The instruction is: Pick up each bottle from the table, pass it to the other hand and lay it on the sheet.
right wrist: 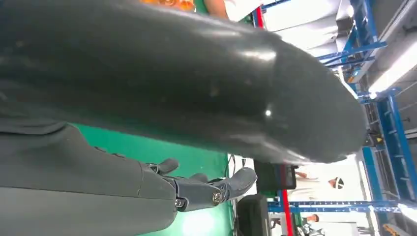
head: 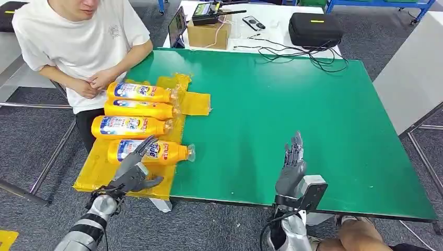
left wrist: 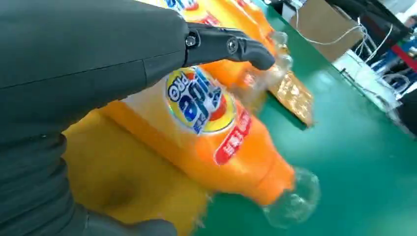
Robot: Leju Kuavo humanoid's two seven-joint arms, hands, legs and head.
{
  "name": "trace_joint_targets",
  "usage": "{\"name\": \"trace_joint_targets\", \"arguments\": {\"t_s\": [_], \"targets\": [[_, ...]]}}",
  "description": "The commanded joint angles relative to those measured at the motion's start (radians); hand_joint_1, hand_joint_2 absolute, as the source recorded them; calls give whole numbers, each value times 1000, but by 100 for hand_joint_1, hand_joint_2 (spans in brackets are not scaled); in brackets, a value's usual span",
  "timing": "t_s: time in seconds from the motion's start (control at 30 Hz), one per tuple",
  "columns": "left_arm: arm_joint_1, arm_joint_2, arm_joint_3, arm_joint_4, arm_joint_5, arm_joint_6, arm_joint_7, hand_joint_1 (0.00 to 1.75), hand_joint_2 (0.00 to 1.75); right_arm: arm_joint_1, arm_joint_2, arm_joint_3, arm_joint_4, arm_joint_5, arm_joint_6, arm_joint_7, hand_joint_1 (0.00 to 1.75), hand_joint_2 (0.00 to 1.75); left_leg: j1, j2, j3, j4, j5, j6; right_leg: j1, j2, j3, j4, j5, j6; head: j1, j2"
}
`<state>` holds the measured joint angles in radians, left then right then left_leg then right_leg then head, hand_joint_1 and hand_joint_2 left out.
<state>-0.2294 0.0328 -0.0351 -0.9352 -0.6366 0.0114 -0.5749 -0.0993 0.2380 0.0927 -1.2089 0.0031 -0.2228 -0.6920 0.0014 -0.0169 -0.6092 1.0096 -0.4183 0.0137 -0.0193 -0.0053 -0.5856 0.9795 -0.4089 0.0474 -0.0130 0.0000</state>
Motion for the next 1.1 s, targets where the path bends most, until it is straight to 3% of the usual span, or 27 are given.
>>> {"name": "trace_joint_targets", "arguments": {"t_s": [0.03, 0.33, 0.43, 0.6, 0.77, 0.8, 0.87, 0.93, 1.0, 1.1], "targets": [[69, -20, -61, -229, 45, -7, 7, 0, 175, -22, 13, -49, 51, 3, 2, -6, 0, 0, 2, 1, -1, 1, -2, -1, 2, 0, -1, 0, -1, -3, 0, 0], [71, -16, -64, -227, 49, -6, 3, 0, 175, -22, 13, -49, 50, 4, 3, -6, 0, 0, 2, 4, -4, 0, -2, -1, 3, 1, -5, 0, -1, -2, 0, 0], [99, -80, -54, -369, 183, -17, -48, 0, 175, -10, 19, -50, 28, 14, -9, -6, 0, 0, 2, 3, -7, 1, -2, -1, 3, 0, -7, 0, -1, -2, 0, 0], [106, -230, -51, -544, 426, 56, -67, 0, 175, 19, 32, -4, -90, 79, -168, -6, 0, 0, 2, -1, -11, 4, -2, 0, 3, -4, -10, 2, -2, -1, 0, 0], [33, -262, -92, -434, 583, 100, -59, 0, 175, -41, -47, 221, -50, 176, -371, -6, 0, 0, 1, 2, -10, 2, -2, -1, 2, 0, -9, 1, -1, -2, 0, 0], [0, -280, -95, -370, 586, 132, -64, 0, 175, -75, -70, 288, -5, 227, -442, -6, 0, 175, 1, 2, -11, 1, -1, -1, 2, 0, -10, 0, 0, -1, 0, 0], [-71, -315, -104, -232, 565, 218, -99, 0, 175, -115, -57, 300, 32, 286, -475, -6, 0, 175, 1, 2, -10, 1, 0, -1, 2, 0, -10, 0, 1, -1, 0, 0], [-141, -348, -137, -132, 499, 437, -123, 0, 175, -145, 9, 236, 42, 344, -475, -6, 0, 175, 1, 0, -9, 0, 1, -1, 2, -2, -8, -1, 1, -1, 0, 0], [-181, -373, -136, -50, 576, 549, -123, 0, 175, -154, 81, 137, 27, 415, -475, -6, 0, 175, 1, -1, -10, 1, 1, -1, 2, -3, -9, 0, 1, -2, 0, 0], [-211, -381, -115, 15, 613, 614, -123, 0, 175, -165, 111, 63, 32, 444, -475, -6, 0, 175, 1, 0, -9, 0, 1, 0, 2, -2, -8, 1, 1, -1, 0, 0]]}}
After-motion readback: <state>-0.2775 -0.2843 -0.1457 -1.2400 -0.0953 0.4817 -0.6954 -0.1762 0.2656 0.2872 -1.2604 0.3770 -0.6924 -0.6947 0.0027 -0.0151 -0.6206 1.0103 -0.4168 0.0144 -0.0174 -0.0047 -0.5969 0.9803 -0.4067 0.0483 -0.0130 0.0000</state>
